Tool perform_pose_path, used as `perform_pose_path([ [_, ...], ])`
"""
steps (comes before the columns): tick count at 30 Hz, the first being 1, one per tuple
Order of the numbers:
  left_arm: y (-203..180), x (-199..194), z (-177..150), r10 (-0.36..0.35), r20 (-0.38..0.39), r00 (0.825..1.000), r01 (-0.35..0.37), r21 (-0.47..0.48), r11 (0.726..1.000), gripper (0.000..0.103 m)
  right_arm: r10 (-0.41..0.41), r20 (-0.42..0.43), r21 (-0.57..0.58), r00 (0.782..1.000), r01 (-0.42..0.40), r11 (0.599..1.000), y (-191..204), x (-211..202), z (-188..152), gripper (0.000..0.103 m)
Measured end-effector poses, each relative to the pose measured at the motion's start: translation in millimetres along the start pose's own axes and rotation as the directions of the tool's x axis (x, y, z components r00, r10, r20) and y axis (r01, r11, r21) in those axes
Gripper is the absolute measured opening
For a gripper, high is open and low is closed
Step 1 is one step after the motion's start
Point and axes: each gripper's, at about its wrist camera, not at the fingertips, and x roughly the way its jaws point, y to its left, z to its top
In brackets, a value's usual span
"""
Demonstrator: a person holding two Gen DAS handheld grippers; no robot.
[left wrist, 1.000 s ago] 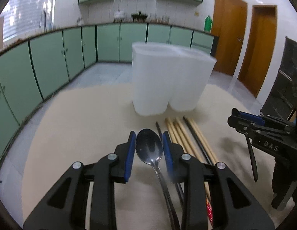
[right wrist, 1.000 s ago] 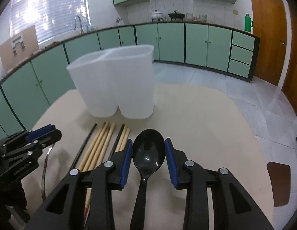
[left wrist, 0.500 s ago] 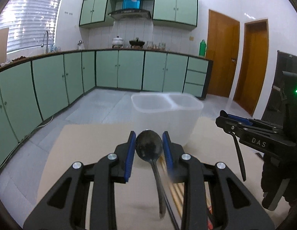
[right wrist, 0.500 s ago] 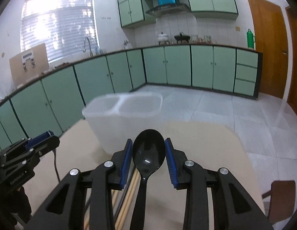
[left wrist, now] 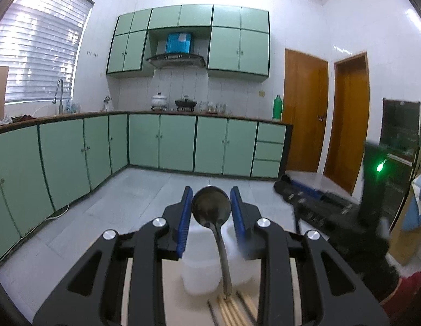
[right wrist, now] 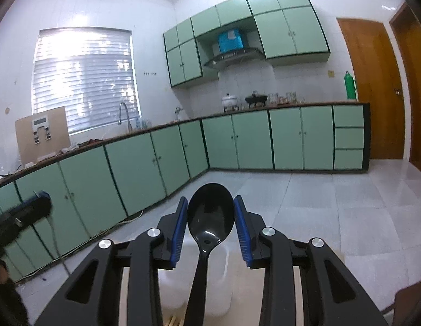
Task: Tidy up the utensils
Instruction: 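Carry both spoons to the white holder and drop them in, then move both grippers back over the chopsticks on the mat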
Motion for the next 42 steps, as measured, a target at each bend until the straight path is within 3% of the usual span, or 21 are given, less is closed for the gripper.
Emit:
perform_pose_path([
  [9, 2, 57, 23, 0.041, 0.033, 0.999, -0.041, 0.000, 0.999, 0.027, -0.061, 0.031, 0.020, 0.998, 0.060, 0.998, -6, 59, 6, 0.034],
  [14, 9, 92, 11, 0.058, -0.029, 0.998, -0.058, -0.007, 0.998, 0.027, -0.097, 0.020, -0.044, 0.995, 0.098, 0.994, 1, 79, -8, 0.034],
  [20, 18, 99, -11, 0.061, -0.107, 0.992, -0.063, -0.015, 0.998, 0.028, -0.069, -0.033, -0.017, 0.997, 0.068, 0.998, 2, 81, -17, 0.036],
  [21, 20, 97, -13, 0.064, -0.113, 0.992, -0.067, -0.020, 0.998, 0.028, -0.070, -0.038, -0.016, 0.997, 0.070, 0.997, 2, 80, -17, 0.046],
  [22, 22, 94, -14, 0.070, -0.113, 0.991, -0.073, -0.025, 0.997, 0.029, -0.070, -0.035, -0.016, 0.997, 0.069, 0.997, 2, 77, -17, 0.049],
  [24, 27, 87, -15, 0.072, -0.112, 0.991, -0.077, -0.040, 0.996, 0.037, -0.072, -0.037, -0.016, 0.997, 0.072, 0.997, 0, 70, -16, 0.049],
  [29, 30, 61, -14, 0.079, -0.105, 0.991, -0.083, -0.031, 0.996, 0.042, -0.057, -0.055, 0.062, 0.997, 0.060, 0.996, -13, 41, -13, 0.050],
  [36, 20, 1, -39, 0.073, -0.176, 0.982, -0.077, -0.015, 0.997, 0.059, -0.037, -0.157, 0.087, 0.987, 0.051, 0.995, -16, -27, -41, 0.068],
  [38, 17, -16, -53, 0.078, -0.215, 0.973, -0.083, -0.010, 0.997, 0.062, -0.034, -0.201, 0.084, 0.979, 0.052, 0.995, -13, -50, -59, 0.071],
  [42, 12, -47, -96, 0.072, -0.343, 0.936, -0.089, -0.035, 0.995, 0.067, -0.043, -0.309, 0.090, 0.950, 0.075, 0.993, -7, -92, -100, 0.076],
])
